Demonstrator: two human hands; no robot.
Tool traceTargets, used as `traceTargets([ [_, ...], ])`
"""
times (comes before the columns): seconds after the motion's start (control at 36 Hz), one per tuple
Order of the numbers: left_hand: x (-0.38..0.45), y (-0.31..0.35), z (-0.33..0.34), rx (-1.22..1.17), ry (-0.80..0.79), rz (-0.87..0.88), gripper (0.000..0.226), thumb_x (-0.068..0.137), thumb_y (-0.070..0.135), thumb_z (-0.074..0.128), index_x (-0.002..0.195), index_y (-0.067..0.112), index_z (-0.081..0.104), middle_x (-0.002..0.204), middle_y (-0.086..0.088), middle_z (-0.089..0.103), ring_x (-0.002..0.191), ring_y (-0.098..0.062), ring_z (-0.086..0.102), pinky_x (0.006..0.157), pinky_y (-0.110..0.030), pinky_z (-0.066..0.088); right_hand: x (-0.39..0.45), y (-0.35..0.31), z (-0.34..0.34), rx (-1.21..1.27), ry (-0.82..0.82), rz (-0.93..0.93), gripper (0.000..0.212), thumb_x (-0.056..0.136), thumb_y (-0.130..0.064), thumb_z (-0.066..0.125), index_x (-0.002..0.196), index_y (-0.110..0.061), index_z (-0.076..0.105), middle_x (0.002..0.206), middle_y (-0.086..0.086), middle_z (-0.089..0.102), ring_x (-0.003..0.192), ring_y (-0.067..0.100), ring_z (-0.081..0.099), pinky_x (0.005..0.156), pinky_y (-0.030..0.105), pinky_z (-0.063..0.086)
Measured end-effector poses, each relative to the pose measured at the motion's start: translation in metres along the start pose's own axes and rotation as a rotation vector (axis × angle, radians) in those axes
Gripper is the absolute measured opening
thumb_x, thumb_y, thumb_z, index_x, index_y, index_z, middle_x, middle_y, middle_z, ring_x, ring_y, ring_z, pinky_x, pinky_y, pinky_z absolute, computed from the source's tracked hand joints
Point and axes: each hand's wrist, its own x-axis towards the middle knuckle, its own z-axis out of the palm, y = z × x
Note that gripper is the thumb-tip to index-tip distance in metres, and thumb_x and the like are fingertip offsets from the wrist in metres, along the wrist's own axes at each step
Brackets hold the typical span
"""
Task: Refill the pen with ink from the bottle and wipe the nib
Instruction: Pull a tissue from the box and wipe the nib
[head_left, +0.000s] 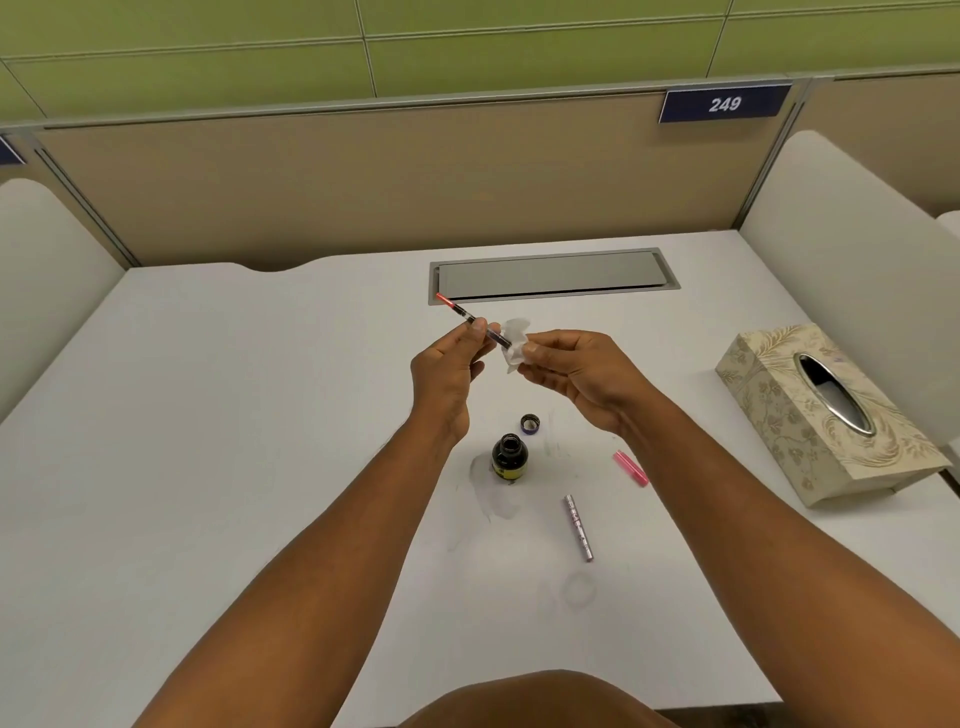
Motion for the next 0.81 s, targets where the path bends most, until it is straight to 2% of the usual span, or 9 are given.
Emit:
traceTargets([
  [0.11,0.001,-0.002,-0.002,0.024,-0.017,0.018,0.009,0.093,0.024,0.068,0.095,0.020,0.076,0.097,0.006,0.078,0.106,-0.015,0.071,0.095,-0.031,0.048,0.001,-0.001,0.000,-0.074,0.040,-0.002,0.007,0.085,-0.002,0.072,0.090,-0.006,0.074,0.098,0.011,0.075,0.089,0.022,0.072,0.079,0.027,0.058],
  [0.28,0.002,-0.001,-0.002,0.050,-0.045,0.050,0.018,0.094,0.024,0.066,0.107,0.015,0.074,0.102,0.002,0.078,0.110,-0.018,0.068,0.092,-0.026,0.049,0.002,0.000,0.005,-0.214,0.082,0.010,0.007,0.089,-0.015,0.070,0.095,-0.012,0.073,0.100,0.013,0.074,0.082,0.019,0.068,0.072,0.026,0.055],
  [0.44,0.003,-0.001,-0.007,0.087,-0.072,0.065,0.024,0.095,0.025,0.065,0.112,0.010,0.074,0.107,-0.001,0.077,0.111,-0.018,0.068,0.097,-0.030,0.050,0.003,0.000,0.006,-0.268,0.051,0.045,0.013,0.092,-0.018,0.067,0.093,-0.007,0.075,0.088,0.010,0.070,0.071,0.013,0.061,0.070,0.027,0.051],
  [0.58,0.004,-0.003,-0.010,0.072,-0.068,0.050,0.029,0.094,0.023,0.066,0.117,0.006,0.072,0.107,-0.004,0.077,0.112,-0.020,0.068,0.101,-0.033,0.050,0.004,0.002,0.007,-0.238,0.042,0.063,0.017,0.090,-0.014,0.068,0.097,0.000,0.074,0.090,0.012,0.068,0.073,0.015,0.056,0.069,0.026,0.049],
  [0.72,0.001,-0.004,-0.009,0.031,-0.064,0.011,0.020,0.094,0.023,0.066,0.110,0.012,0.074,0.103,-0.001,0.078,0.103,-0.013,0.070,0.097,-0.030,0.049,0.004,0.007,0.008,-0.263,0.108,-0.007,0.016,0.089,-0.016,0.070,0.093,-0.001,0.075,0.089,0.012,0.071,0.075,0.017,0.057,0.069,0.027,0.051],
  [0.81,0.002,-0.003,-0.010,-0.054,-0.019,-0.025,0.018,0.094,0.022,0.066,0.109,0.014,0.072,0.103,-0.002,0.078,0.104,-0.014,0.071,0.093,-0.029,0.050,0.002,0.011,0.008,-0.442,0.175,-0.139,0.010,0.089,-0.018,0.069,0.086,-0.010,0.075,0.078,0.007,0.071,0.065,0.014,0.057,0.065,0.027,0.051],
])
